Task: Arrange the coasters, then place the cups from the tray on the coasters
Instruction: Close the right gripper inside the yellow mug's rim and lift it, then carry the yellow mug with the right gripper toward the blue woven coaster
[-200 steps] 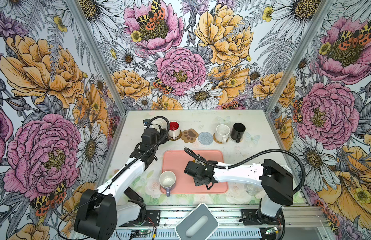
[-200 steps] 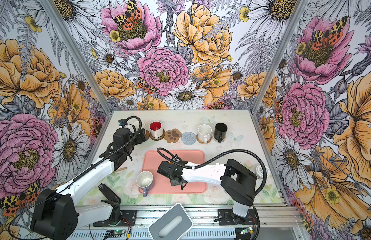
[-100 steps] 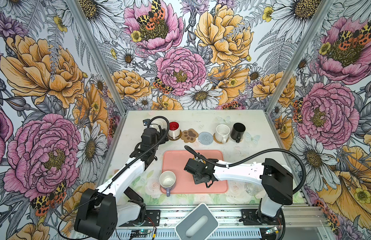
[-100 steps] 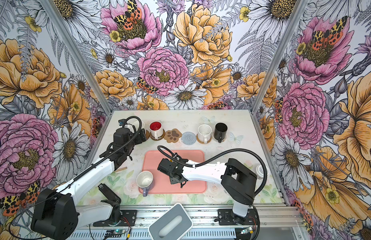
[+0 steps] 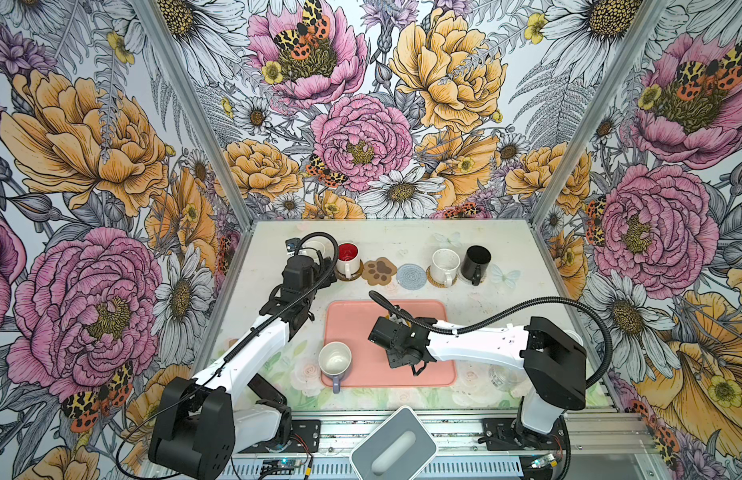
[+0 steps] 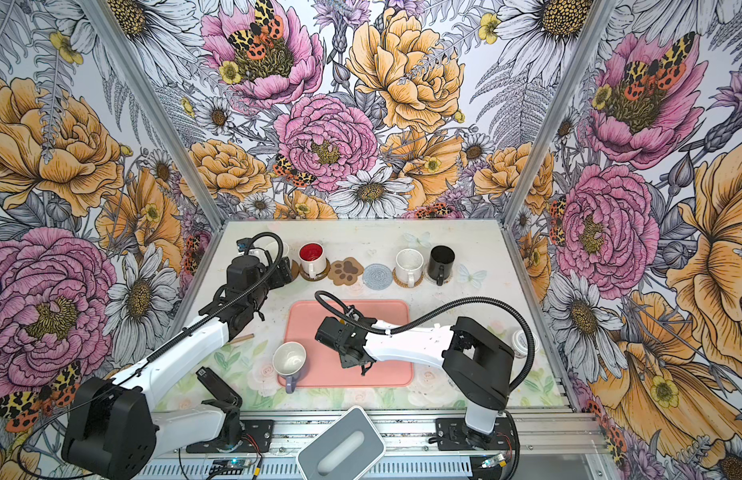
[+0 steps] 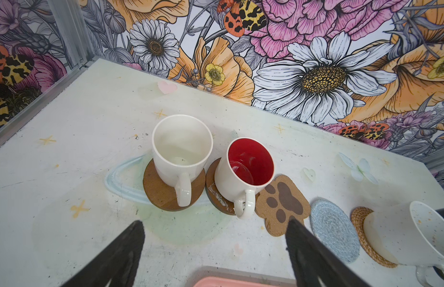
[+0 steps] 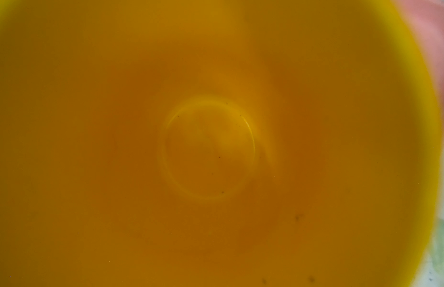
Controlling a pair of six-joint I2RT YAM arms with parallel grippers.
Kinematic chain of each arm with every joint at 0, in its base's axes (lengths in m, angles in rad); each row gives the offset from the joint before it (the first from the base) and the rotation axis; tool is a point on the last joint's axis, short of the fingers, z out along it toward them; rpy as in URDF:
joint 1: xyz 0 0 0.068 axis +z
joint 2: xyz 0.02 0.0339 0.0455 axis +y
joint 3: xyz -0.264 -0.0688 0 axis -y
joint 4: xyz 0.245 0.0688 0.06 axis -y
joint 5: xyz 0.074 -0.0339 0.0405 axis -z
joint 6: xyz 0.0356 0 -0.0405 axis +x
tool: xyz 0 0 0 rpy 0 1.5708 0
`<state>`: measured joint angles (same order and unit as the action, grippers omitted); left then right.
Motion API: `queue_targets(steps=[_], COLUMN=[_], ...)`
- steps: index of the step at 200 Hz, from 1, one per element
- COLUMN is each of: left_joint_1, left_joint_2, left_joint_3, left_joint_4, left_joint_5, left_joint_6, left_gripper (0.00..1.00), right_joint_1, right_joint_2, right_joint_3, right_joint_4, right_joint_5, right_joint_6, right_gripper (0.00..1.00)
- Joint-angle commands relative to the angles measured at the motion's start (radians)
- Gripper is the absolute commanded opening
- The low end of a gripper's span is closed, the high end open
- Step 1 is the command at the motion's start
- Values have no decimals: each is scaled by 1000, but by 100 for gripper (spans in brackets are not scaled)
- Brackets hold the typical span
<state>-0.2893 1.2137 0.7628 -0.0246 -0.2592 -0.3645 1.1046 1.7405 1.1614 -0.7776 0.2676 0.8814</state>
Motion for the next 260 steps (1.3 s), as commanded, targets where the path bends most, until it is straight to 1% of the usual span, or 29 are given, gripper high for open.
queue_targets(steps=[1,72,130,192,260], left_joint_1=[12,13,15,18,19], left_joint_2=[-3,-3,3,3,1], left_joint_3=[-1,1,4,3,1], left_joint_4=[14,14,17,17,15], left_joint_5=[22,21,23,21,20], left_joint_6=[-8,-6,-4,-4,-4], left_gripper=[90,90,90,91,91], right_joint_1=[0,-2,-36,-102,-201], right_joint_2=[-62,-86,-98,-121,-114], right_joint_3=[7,20,44,68,116], right_joint_4=[15,21,21,32,102], right_joint_5=[70,104,122,149,148], right_joint_6=[-10,-27,-69,-129,-216], right_gripper=[0,0,0,0,0])
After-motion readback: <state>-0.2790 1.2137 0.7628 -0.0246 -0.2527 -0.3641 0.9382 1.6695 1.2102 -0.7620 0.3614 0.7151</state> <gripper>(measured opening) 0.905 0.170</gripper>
